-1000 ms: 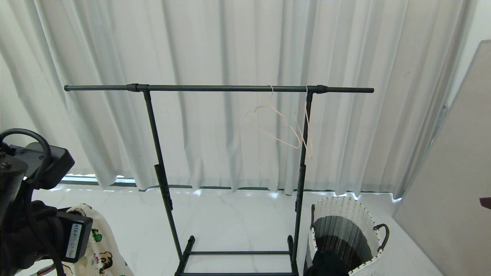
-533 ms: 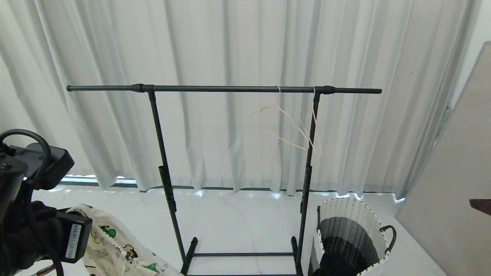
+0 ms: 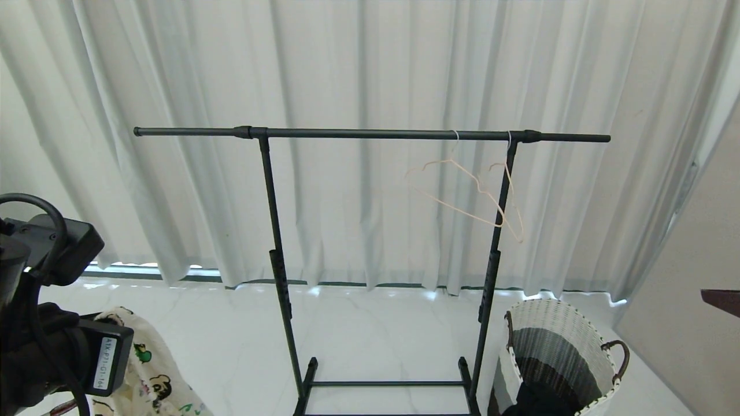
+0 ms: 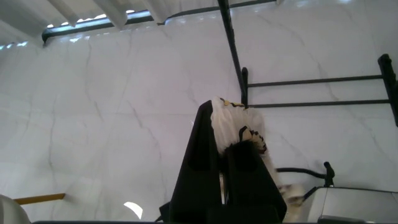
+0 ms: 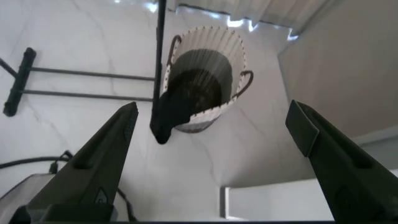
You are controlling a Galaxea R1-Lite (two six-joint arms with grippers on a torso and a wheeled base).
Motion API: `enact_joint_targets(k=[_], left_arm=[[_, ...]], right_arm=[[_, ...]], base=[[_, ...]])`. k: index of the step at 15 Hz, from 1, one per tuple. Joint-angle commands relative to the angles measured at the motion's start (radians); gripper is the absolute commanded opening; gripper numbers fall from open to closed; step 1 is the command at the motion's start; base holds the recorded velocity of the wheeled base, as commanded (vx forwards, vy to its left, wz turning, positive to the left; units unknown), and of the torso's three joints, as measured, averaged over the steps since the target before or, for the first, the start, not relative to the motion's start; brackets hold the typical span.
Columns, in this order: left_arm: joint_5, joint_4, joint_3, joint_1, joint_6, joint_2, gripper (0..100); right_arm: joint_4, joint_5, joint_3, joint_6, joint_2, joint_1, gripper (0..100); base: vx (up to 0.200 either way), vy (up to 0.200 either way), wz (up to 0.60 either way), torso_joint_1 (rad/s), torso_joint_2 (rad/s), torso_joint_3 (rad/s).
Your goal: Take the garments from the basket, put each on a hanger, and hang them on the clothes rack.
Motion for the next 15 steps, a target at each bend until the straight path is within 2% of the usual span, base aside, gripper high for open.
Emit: enact_joint_targets(k=[1, 6, 10, 15], left_arm=[[0.000, -0.001, 0.000, -0.001, 0.000, 0.000, 0], [0.000, -0.001, 0.000, -0.003, 0.000, 0.000, 0], [0.000, -0.001, 0.000, -0.012, 0.000, 0.000, 0], [0.000, -0.001, 0.000, -0.026, 0.000, 0.001, 0]], right_arm=[[-0.028, -0.003, 0.005, -0.018, 0.008, -0.001, 100], [-0.159, -0.008, 0.085, -0.125, 0.000, -0.008, 100], [-0.183, -0.021, 0.085, -0.130, 0.011, -0.008, 100], [-0.252, 0.012, 0.096, -0.120, 0.020, -0.016, 100]], base=[[0.000, 0.000, 0.00, 0.000, 0.00, 0.000], [0.000, 0.000, 0.00, 0.000, 0.00, 0.000], [0.000, 0.000, 0.00, 0.018, -0.04, -0.025], [0.000, 0.000, 0.00, 0.206, -0.45, -0.244]])
